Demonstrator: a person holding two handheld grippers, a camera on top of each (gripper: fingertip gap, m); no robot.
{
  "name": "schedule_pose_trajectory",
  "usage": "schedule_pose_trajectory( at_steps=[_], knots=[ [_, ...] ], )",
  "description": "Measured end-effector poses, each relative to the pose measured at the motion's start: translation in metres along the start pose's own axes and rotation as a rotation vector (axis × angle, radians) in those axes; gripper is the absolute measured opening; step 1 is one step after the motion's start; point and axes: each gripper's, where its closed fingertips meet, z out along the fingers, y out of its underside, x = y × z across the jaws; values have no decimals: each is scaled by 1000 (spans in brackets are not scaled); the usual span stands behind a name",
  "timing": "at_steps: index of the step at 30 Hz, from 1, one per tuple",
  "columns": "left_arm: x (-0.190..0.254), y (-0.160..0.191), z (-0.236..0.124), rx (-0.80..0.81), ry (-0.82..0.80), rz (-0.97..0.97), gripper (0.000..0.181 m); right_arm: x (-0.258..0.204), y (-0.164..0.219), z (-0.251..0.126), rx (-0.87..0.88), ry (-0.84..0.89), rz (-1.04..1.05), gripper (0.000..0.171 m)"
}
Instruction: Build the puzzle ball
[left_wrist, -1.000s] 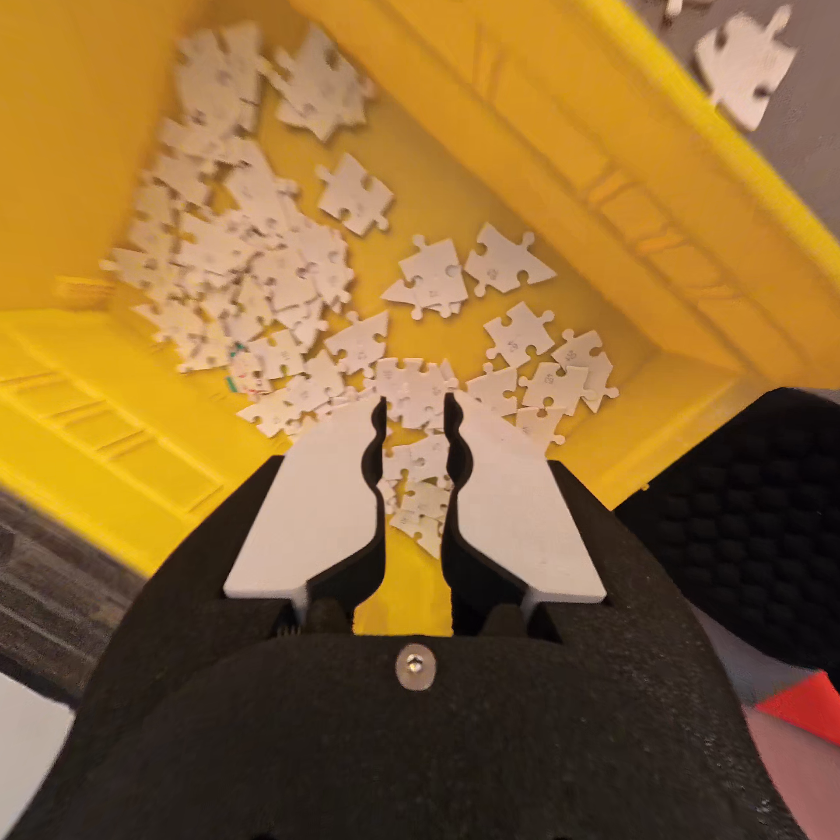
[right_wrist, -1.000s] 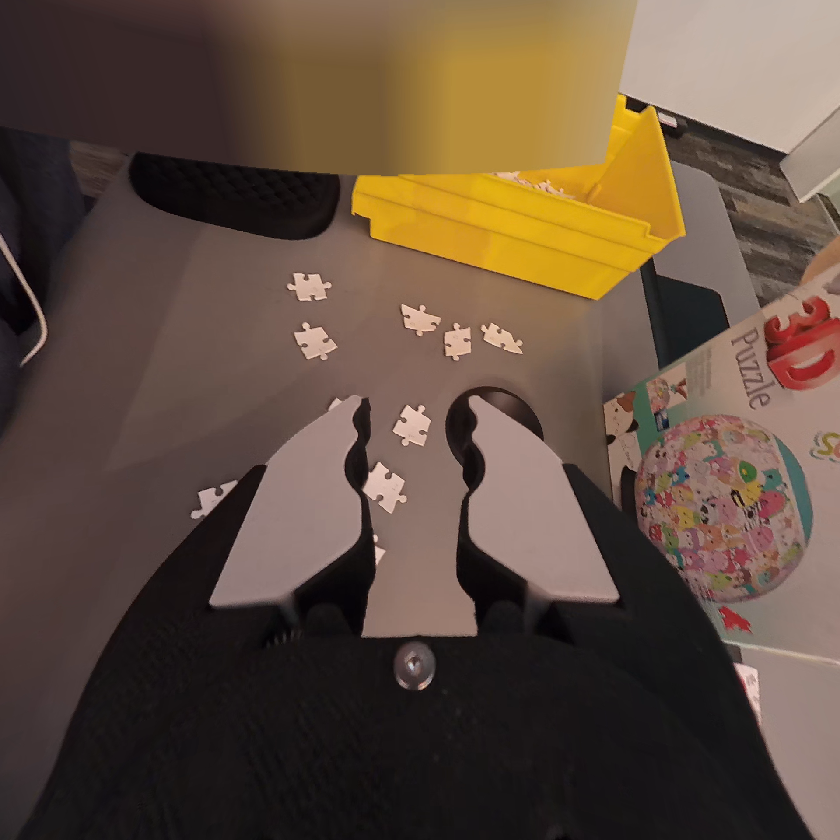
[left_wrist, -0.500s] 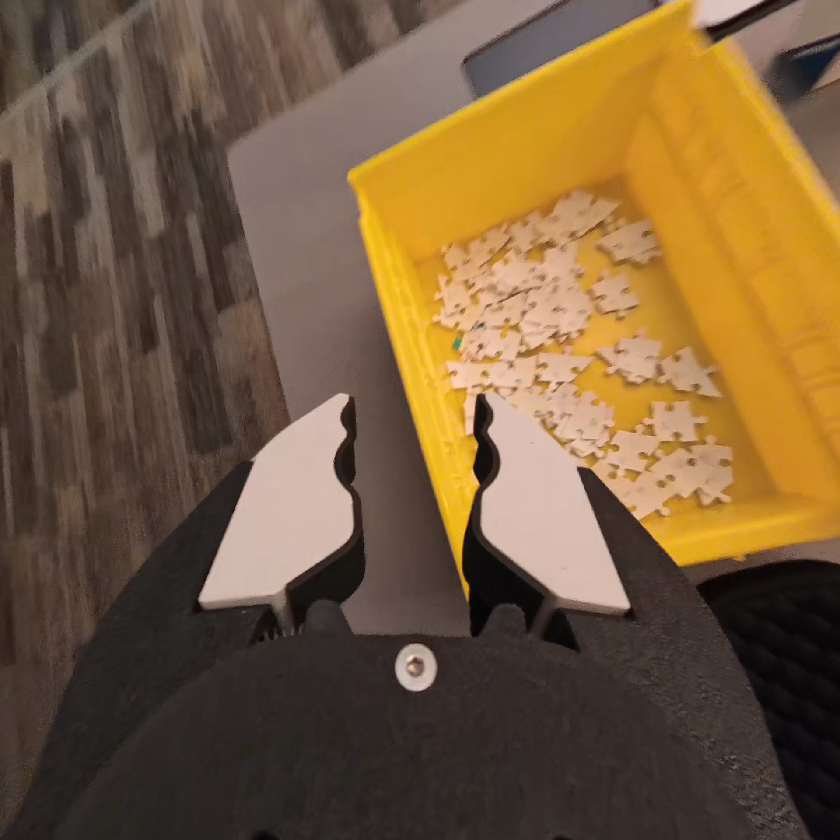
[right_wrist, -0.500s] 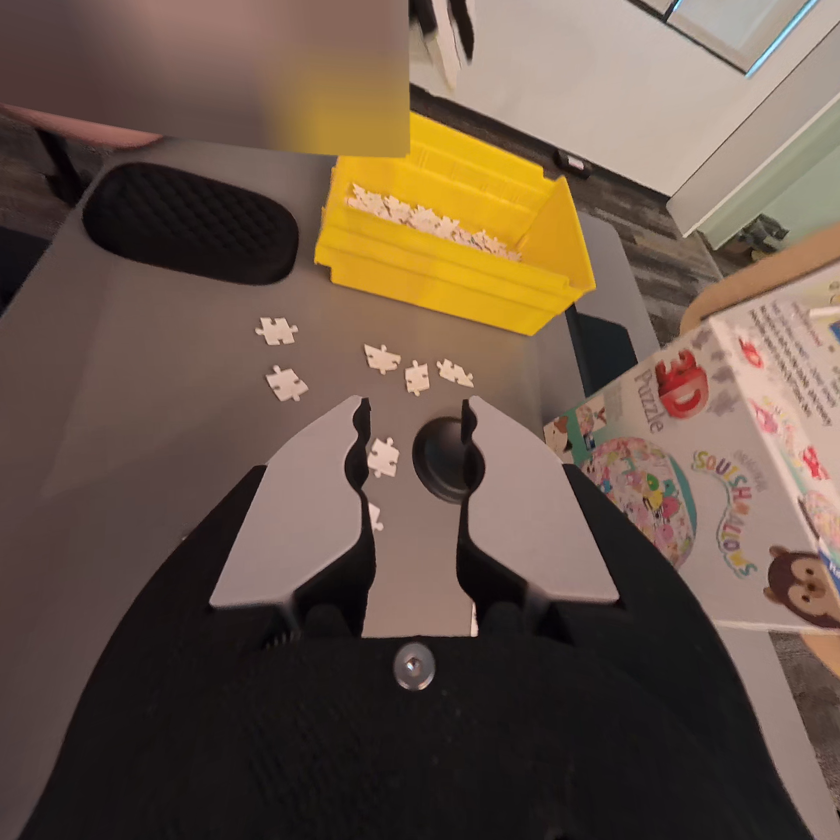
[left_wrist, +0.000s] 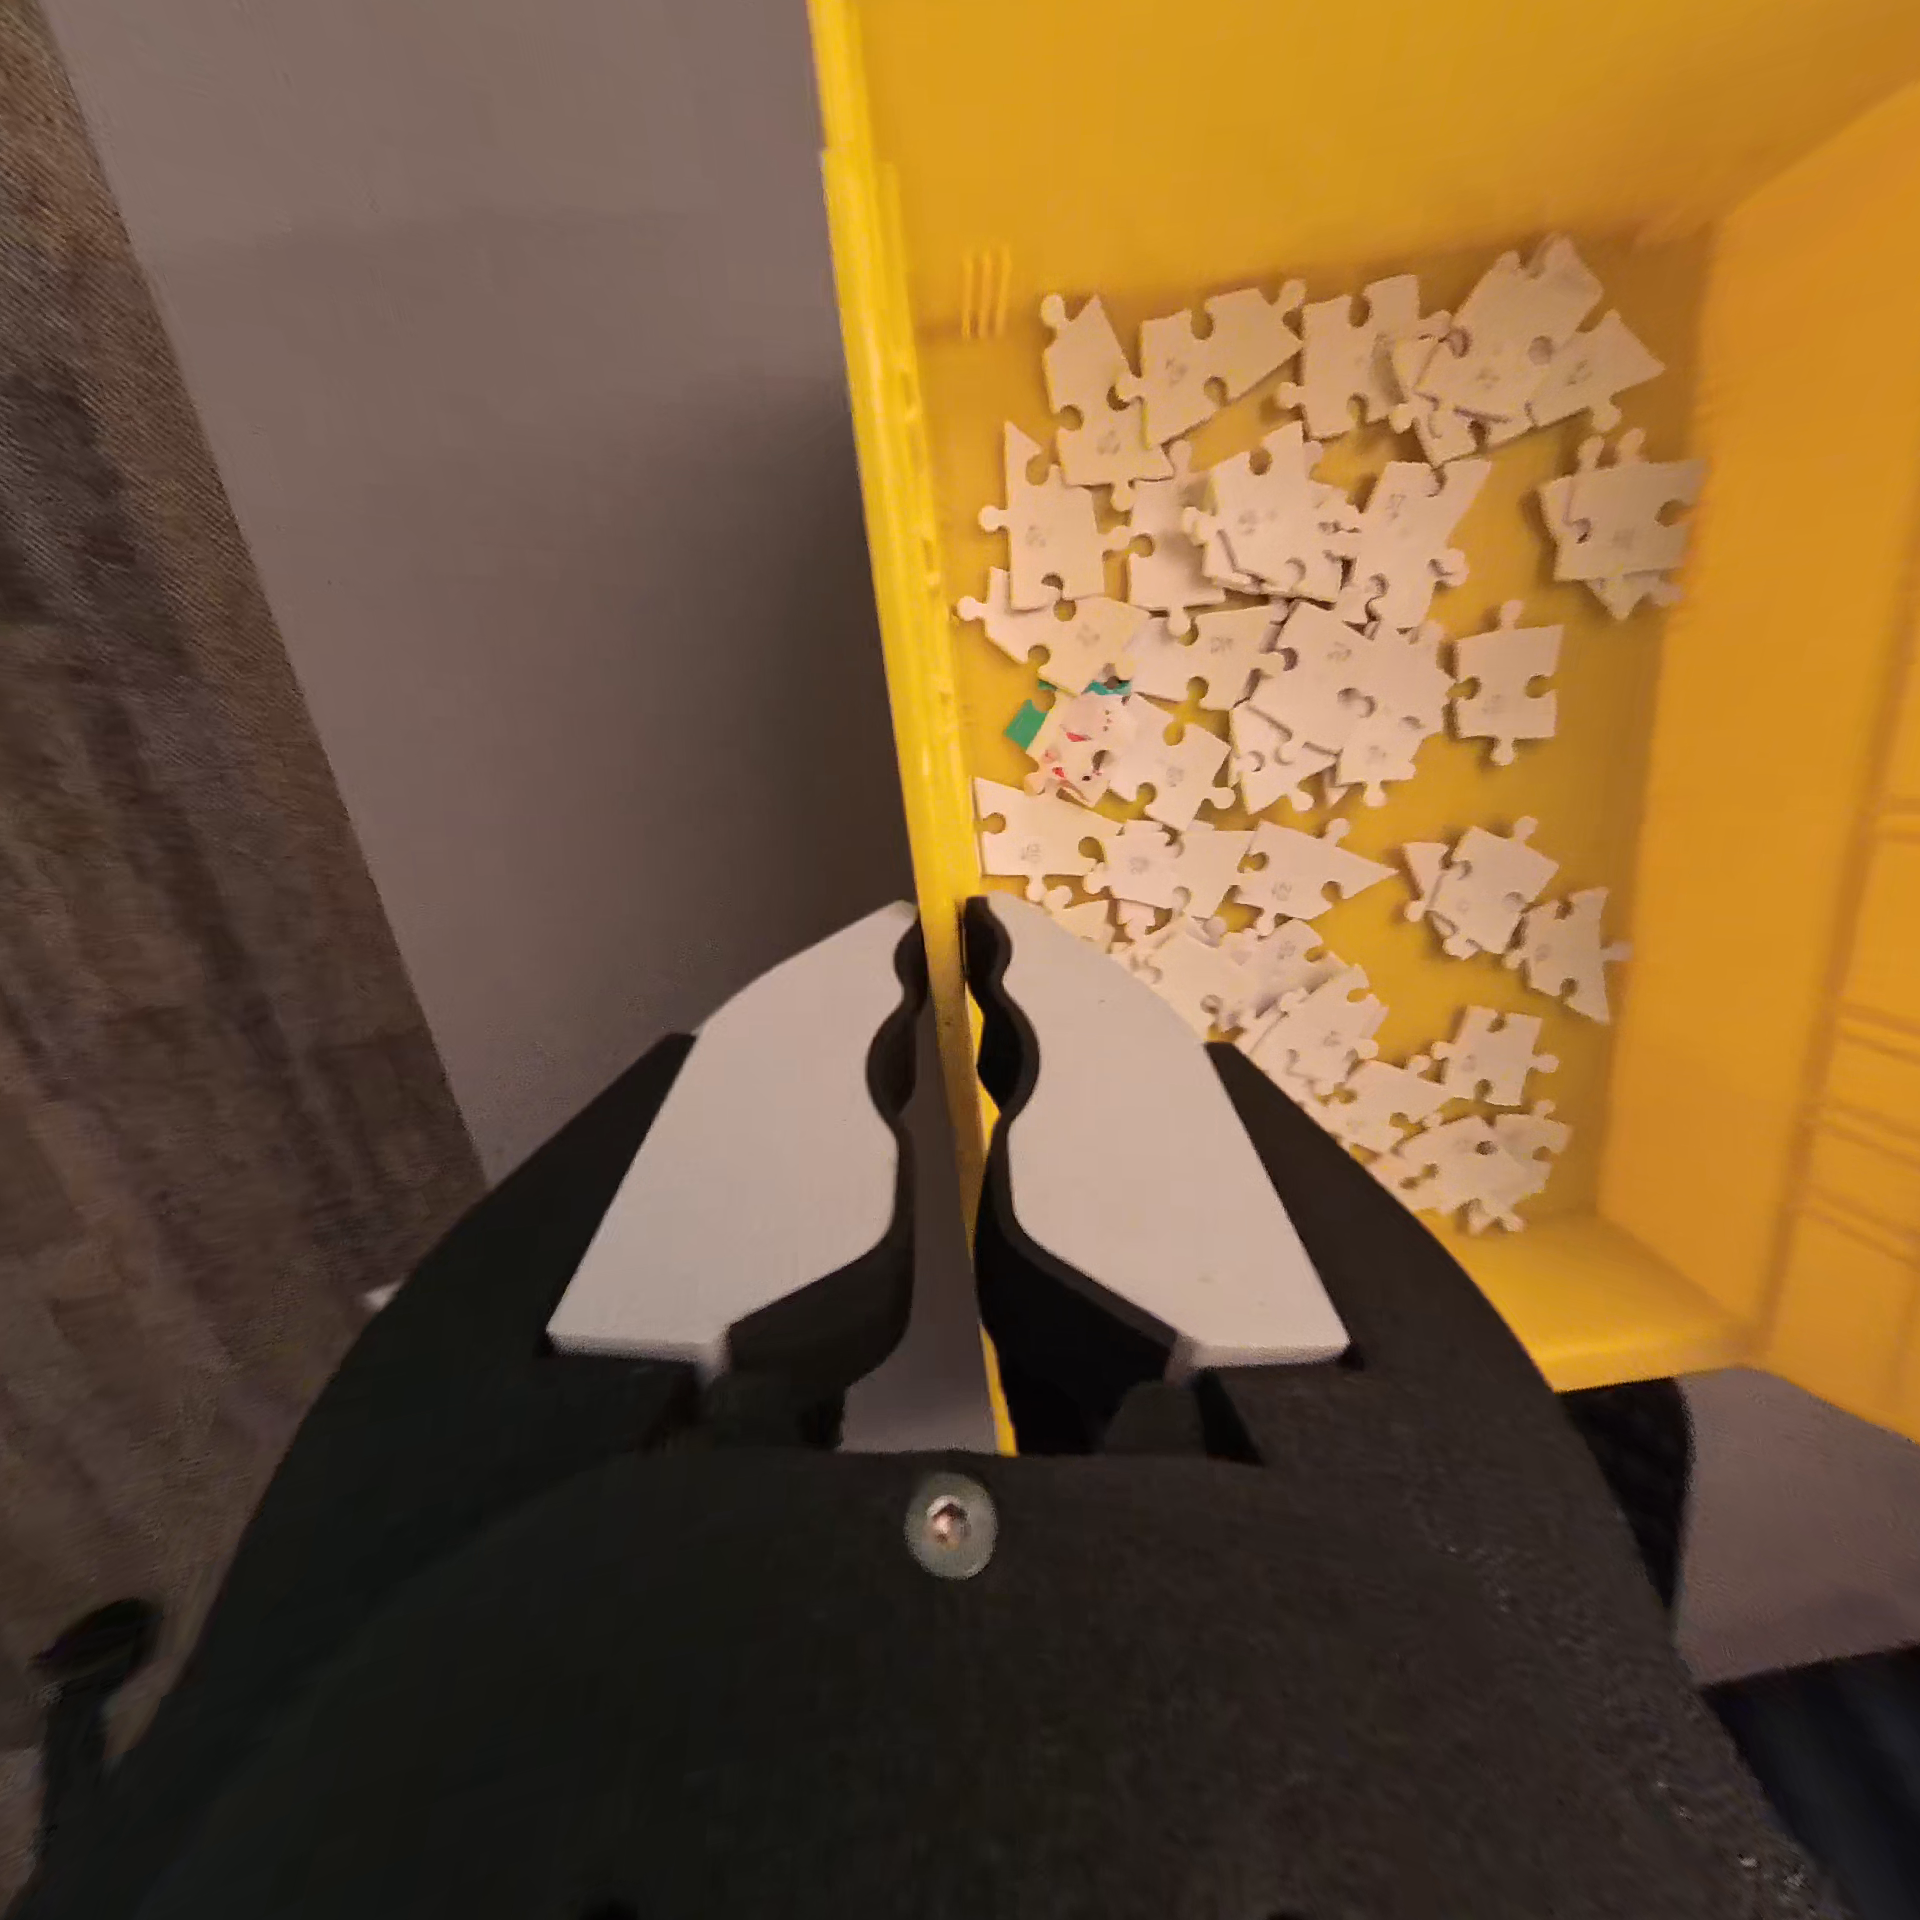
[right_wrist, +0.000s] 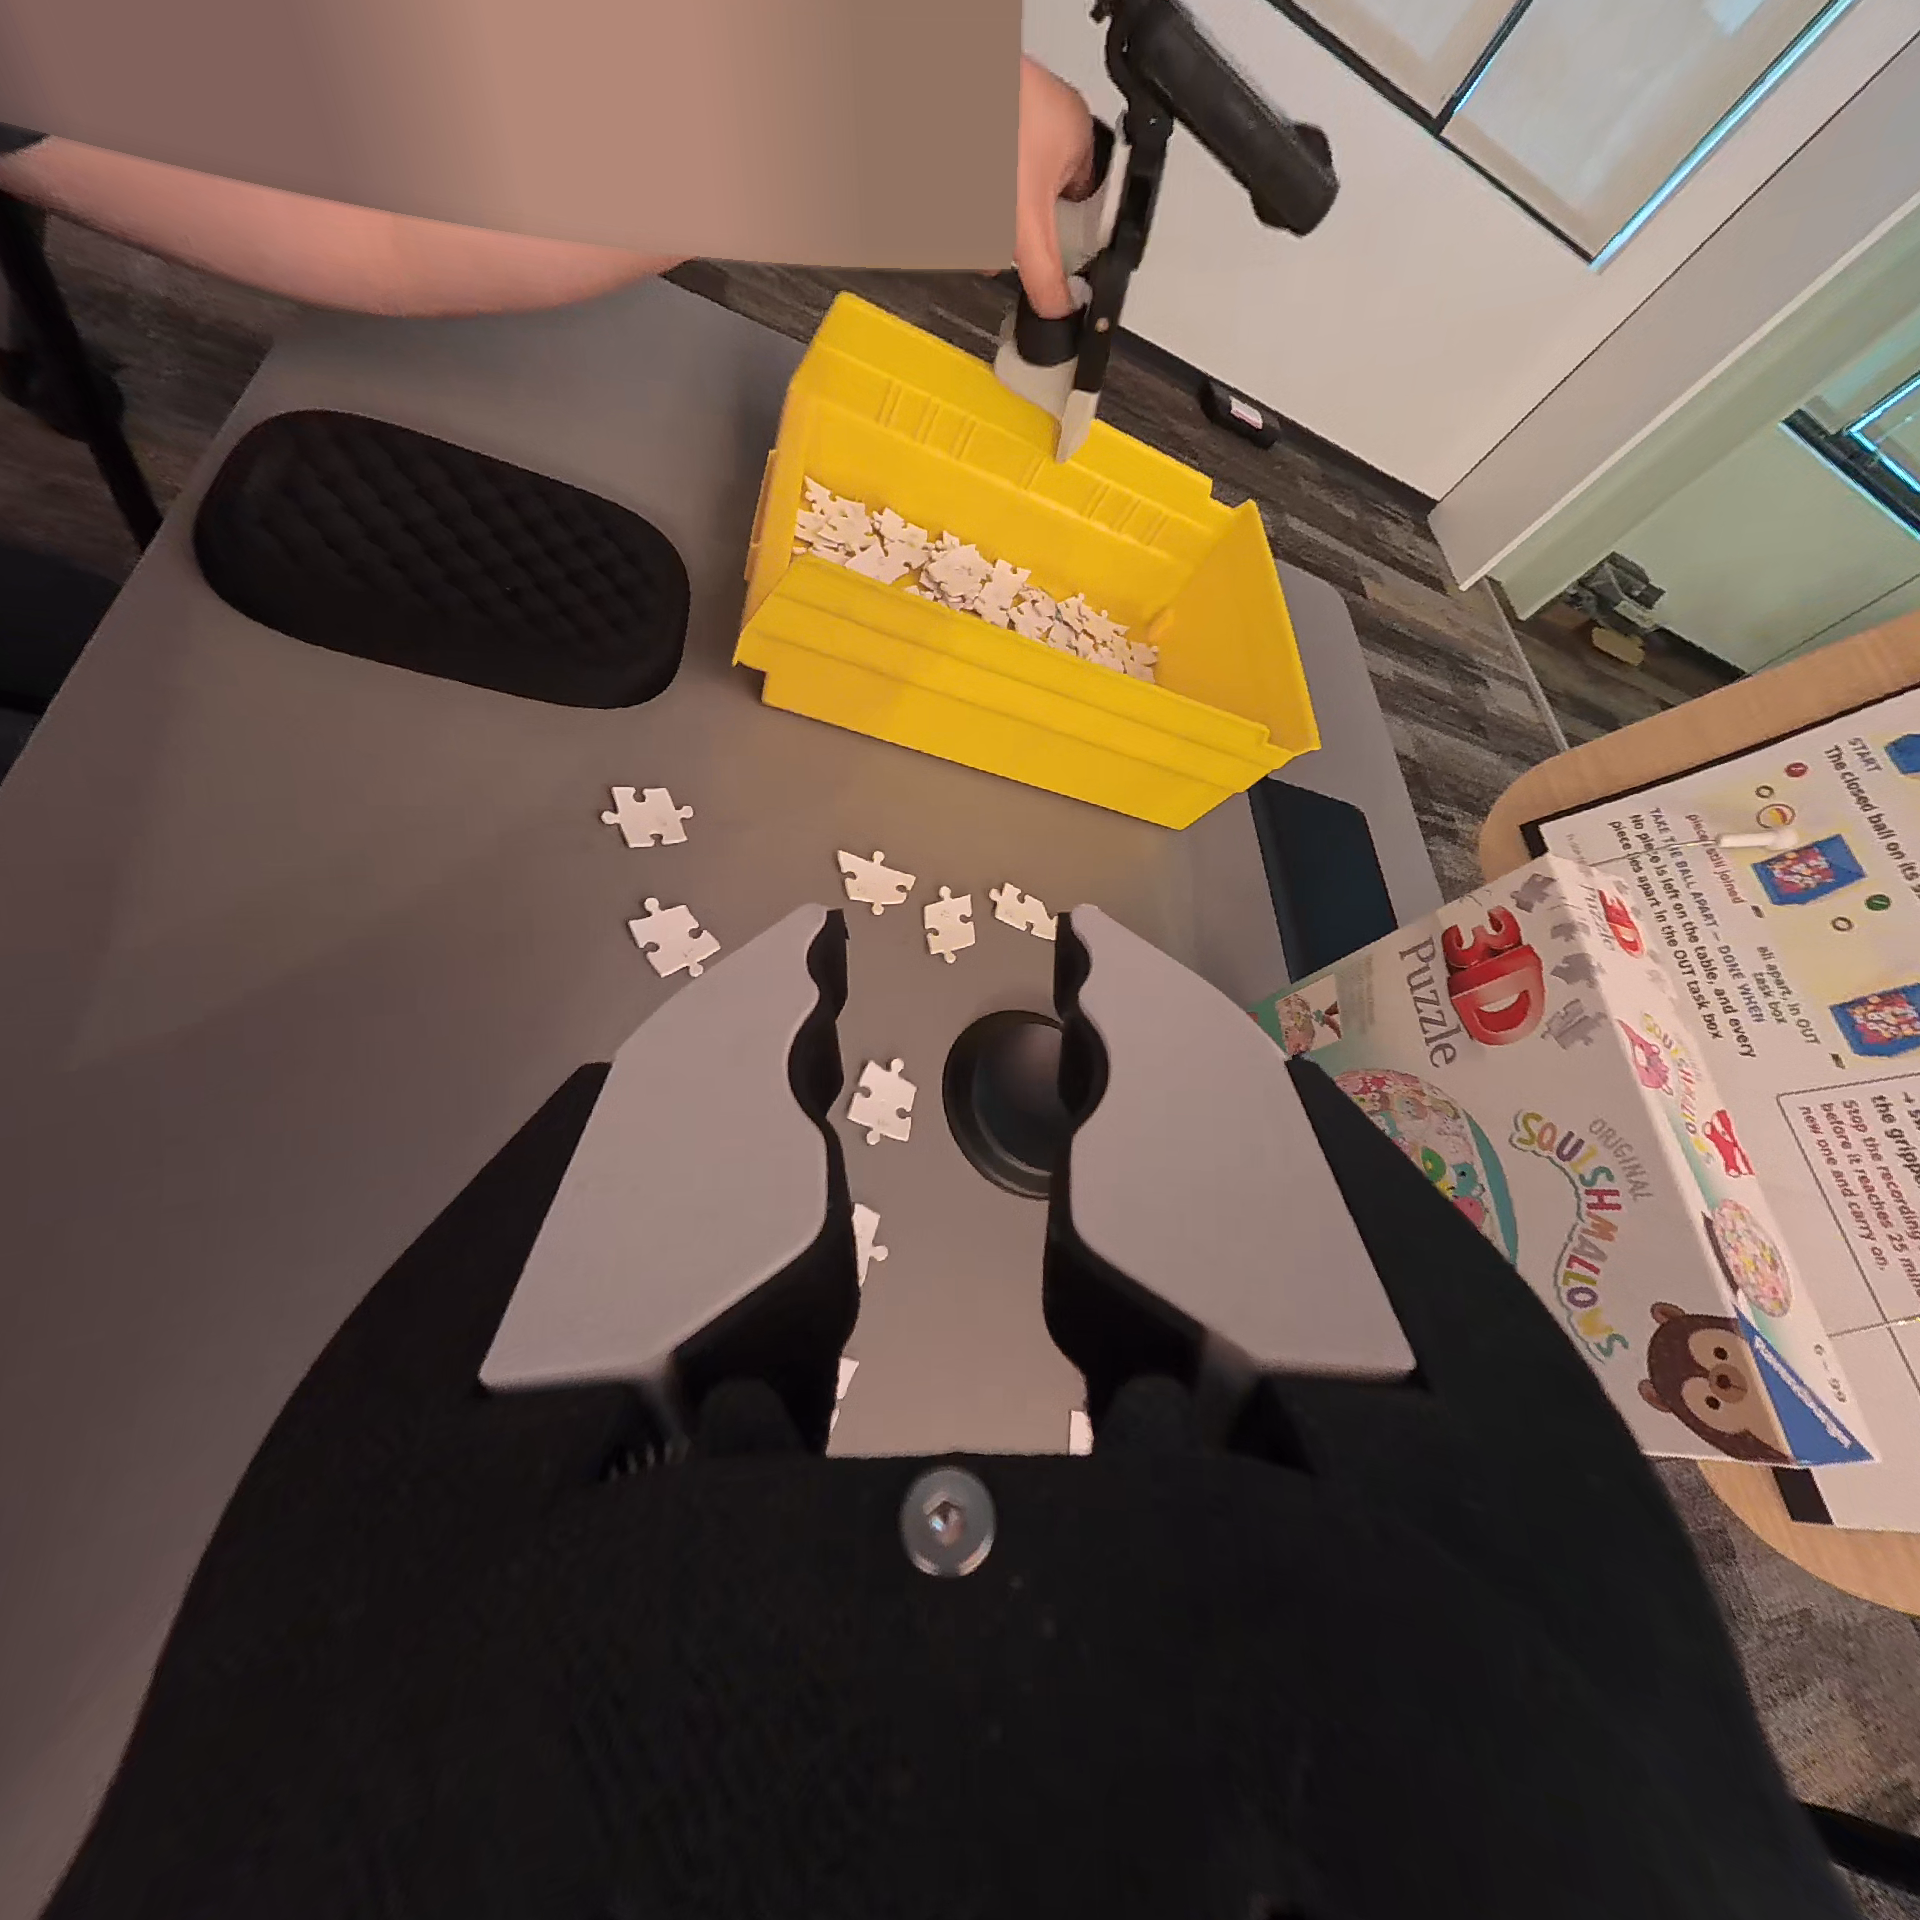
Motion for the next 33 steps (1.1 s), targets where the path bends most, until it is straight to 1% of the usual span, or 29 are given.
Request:
schedule_pose_trajectory(
  at_steps=[4,9,12,17,20,21,24,25,26,28,30,32,33],
  knots=[
    [-3,-3,1,18,90,-140,3,1,8,2,-29,0,-7,39],
    [-36,3,-4,71,5,-197,3,3,23,5,-87,-4,-9,39],
    [-50,10,-8,87,16,-247,3,8,33,7,-121,5,-1,39],
    [-69,16,-13,140,-18,-296,3,14,53,12,-165,6,34,39],
    [-70,12,-18,216,-21,-286,3,18,63,14,-184,19,60,40],
    [-72,10,-24,256,-50,-280,4,19,66,14,-183,21,70,40],
    [-71,-2,-63,451,-132,-220,3,25,69,15,-161,43,103,40],
    [-64,-9,-81,526,-123,-196,9,28,70,15,-149,50,117,40],
    [-55,-16,-100,610,-98,-169,19,29,70,15,-136,57,133,40],
    [-31,-26,-140,788,1,-109,22,34,68,16,-105,74,160,39],
    [-8,-29,-172,945,127,-66,29,39,66,16,-73,96,181,39],
    [15,-24,-188,1052,277,-8,41,43,64,16,-39,108,203,40],
    [23,-24,-192,1085,343,17,42,45,63,16,-21,112,220,40]
  ],
)
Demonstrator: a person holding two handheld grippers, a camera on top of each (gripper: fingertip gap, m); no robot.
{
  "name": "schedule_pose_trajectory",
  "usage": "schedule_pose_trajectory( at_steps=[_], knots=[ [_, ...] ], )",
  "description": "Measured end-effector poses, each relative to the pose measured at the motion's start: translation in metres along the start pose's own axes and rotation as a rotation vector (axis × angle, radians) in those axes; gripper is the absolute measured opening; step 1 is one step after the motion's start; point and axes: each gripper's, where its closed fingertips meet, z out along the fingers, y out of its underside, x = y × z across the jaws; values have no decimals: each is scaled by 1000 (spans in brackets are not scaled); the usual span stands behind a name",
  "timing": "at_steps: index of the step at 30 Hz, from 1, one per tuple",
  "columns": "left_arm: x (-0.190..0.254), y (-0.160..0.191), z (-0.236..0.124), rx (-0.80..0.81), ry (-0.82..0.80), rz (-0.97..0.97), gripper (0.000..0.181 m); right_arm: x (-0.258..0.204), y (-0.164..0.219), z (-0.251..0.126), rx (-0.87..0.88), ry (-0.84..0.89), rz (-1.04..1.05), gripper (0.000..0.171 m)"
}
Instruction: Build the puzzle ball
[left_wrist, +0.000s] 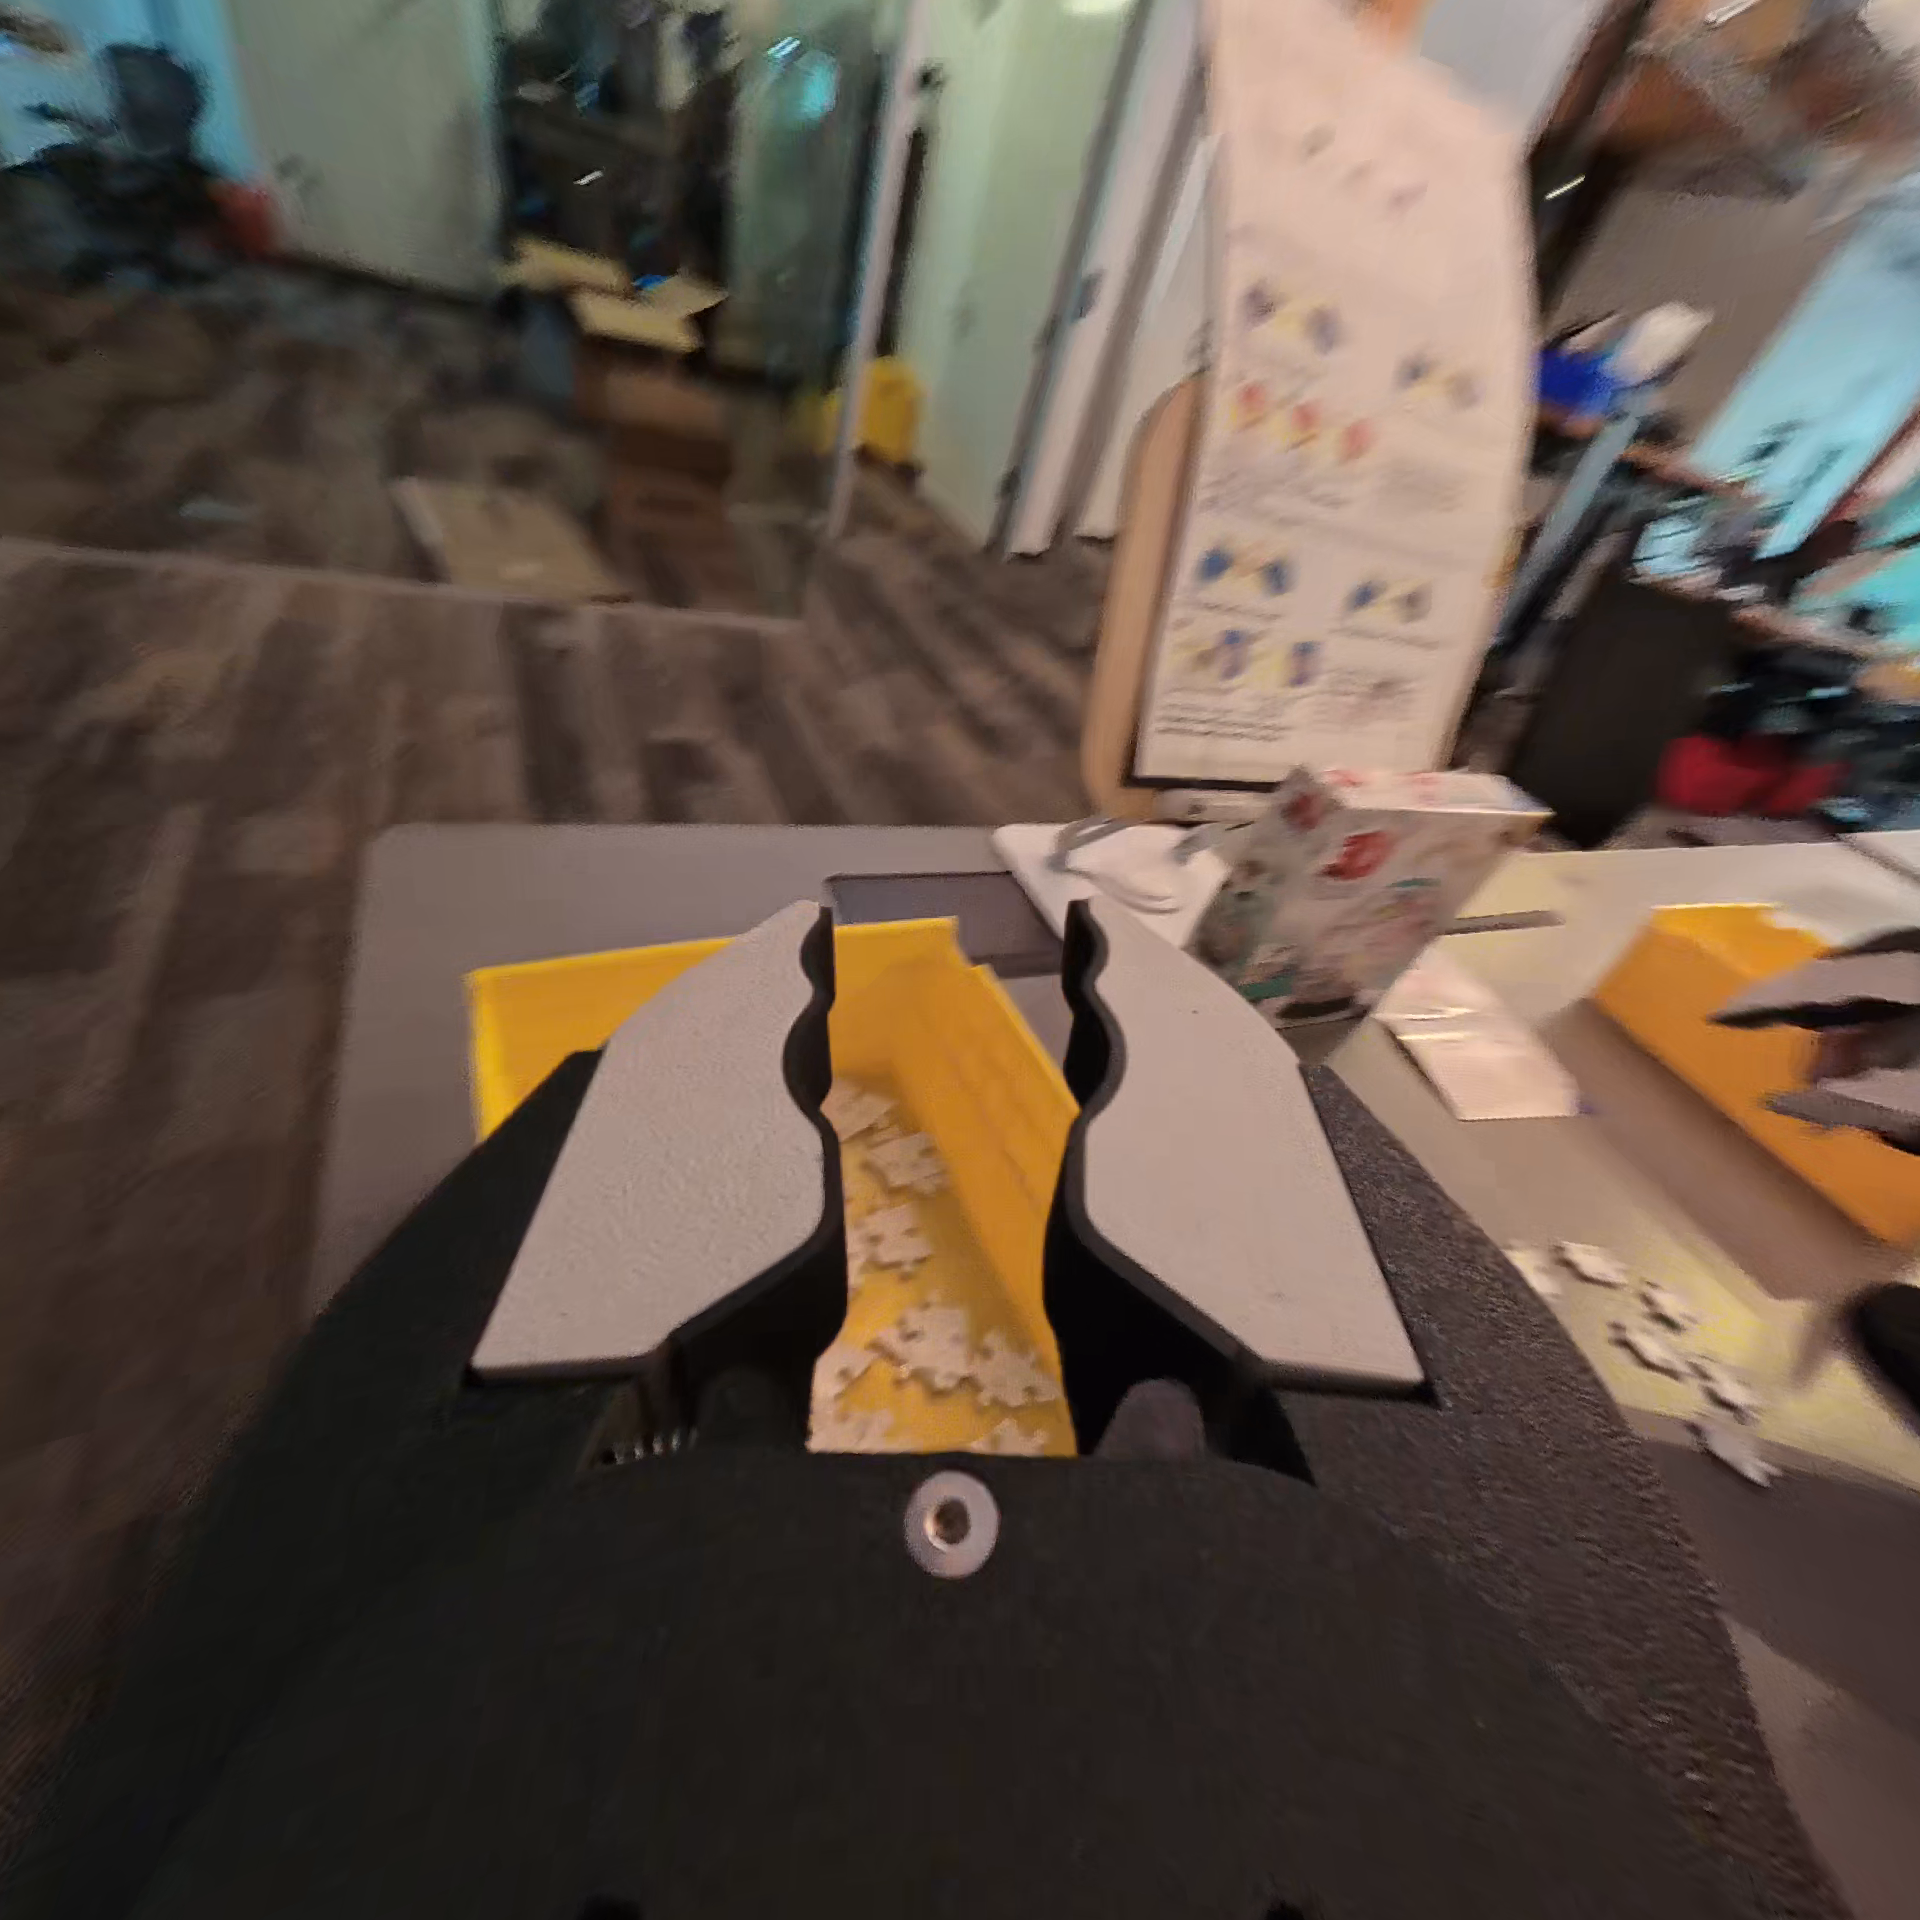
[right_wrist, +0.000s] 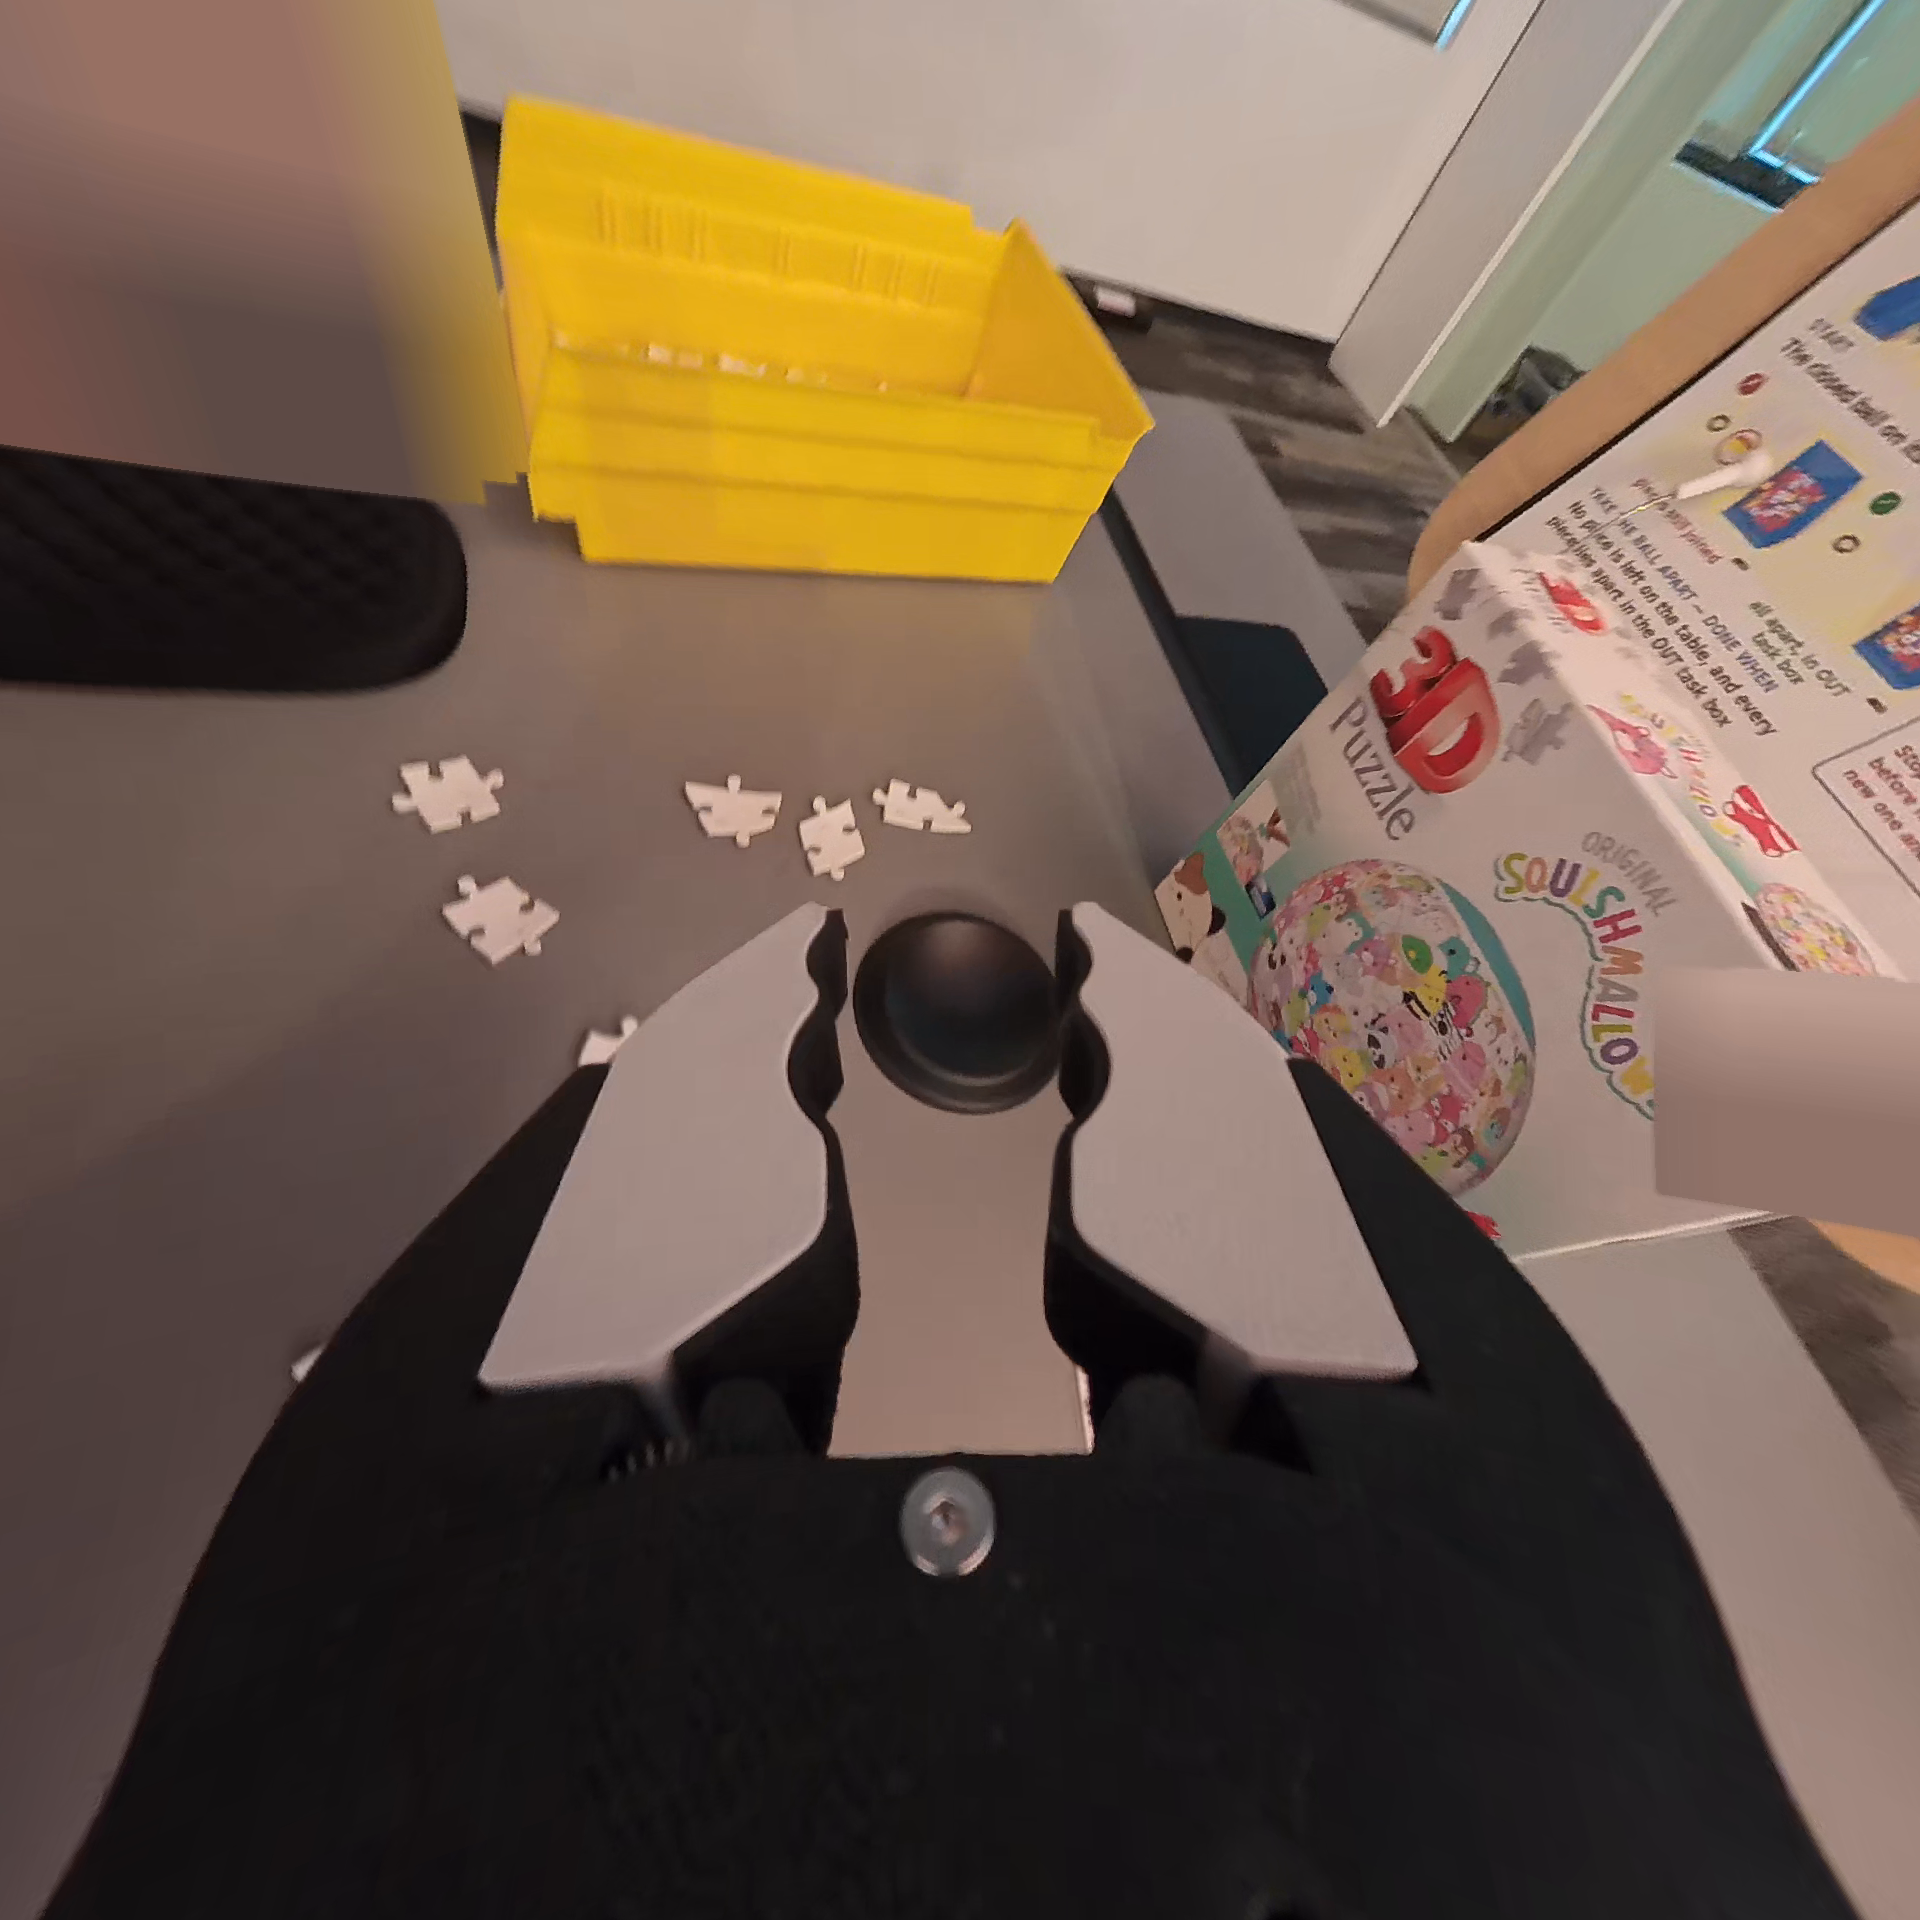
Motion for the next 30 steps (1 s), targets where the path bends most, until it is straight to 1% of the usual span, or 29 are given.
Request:
schedule_pose_trajectory(
  at_steps=[1,2,4,5,7,9,11,12,14,15,18,20,22,25,28,30],
  knots=[
    [7,2,1,-13,59,-7,45,2,-1,0,18,4,17,40],
    [13,9,3,-58,111,-13,48,4,-3,0,37,8,30,40],
    [25,23,4,-144,197,45,42,6,-5,1,68,15,41,40],
    [27,29,4,-175,203,112,37,7,-5,1,80,16,45,39],
    [22,36,1,-219,139,292,24,6,-4,3,96,1,56,39],
    [18,41,-5,-259,74,442,24,6,-1,6,91,-7,59,39],
    [21,53,-12,-346,76,497,24,6,4,10,76,-12,54,39],
    [23,62,-16,-409,80,494,22,6,6,12,69,-18,54,39],
    [23,82,-21,-544,72,471,10,4,9,16,57,-30,52,39],
    [22,93,-22,-615,58,452,8,3,11,17,53,-35,50,39],
    [7,135,-24,-891,-19,444,8,1,16,21,31,-50,41,39],
    [-10,156,-23,-1026,-86,485,8,-1,18,23,24,-61,37,39],
    [-26,167,-19,-1091,-140,494,8,-2,20,24,12,-67,32,39],
    [-40,172,-13,-1110,-192,462,10,-3,22,23,-2,-68,12,39],
    [-49,182,-19,-1181,-228,428,15,-2,22,23,-3,-69,-2,39],
    [-58,190,-24,-1254,-280,452,19,-2,22,23,-4,-71,-4,39]
  ],
)
